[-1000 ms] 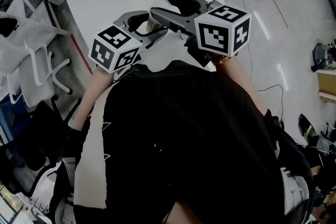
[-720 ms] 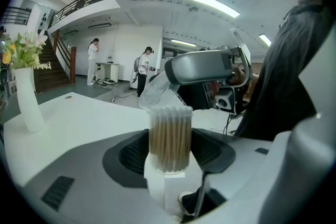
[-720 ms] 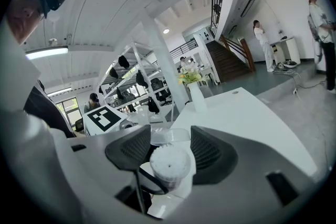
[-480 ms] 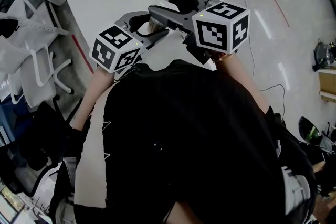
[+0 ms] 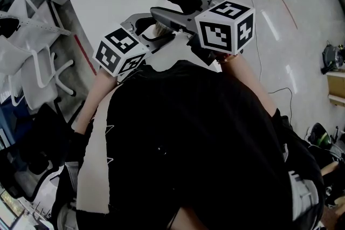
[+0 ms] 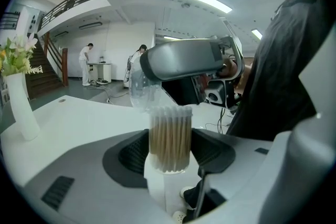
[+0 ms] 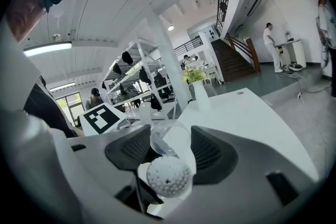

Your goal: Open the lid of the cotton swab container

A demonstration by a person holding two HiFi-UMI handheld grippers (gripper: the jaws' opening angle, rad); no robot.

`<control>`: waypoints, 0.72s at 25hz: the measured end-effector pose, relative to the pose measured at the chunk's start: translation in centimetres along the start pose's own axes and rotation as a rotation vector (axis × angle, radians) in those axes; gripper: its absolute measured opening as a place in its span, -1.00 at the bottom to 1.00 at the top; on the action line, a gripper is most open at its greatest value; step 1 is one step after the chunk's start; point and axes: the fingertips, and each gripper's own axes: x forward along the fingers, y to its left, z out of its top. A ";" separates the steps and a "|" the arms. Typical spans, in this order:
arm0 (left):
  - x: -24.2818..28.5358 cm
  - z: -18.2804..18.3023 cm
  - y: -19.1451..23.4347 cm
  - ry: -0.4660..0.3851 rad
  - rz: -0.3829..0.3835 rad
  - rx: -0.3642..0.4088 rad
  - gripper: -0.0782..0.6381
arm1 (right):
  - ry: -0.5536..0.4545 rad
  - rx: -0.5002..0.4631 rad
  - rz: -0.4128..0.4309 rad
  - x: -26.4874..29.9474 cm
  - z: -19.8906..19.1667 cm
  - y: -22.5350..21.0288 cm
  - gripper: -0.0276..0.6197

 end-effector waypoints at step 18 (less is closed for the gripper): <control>0.2 -0.5 -0.8 0.028 -0.036 0.030 -0.06 | 0.114 0.032 0.098 0.4 -0.7 0.0 -0.15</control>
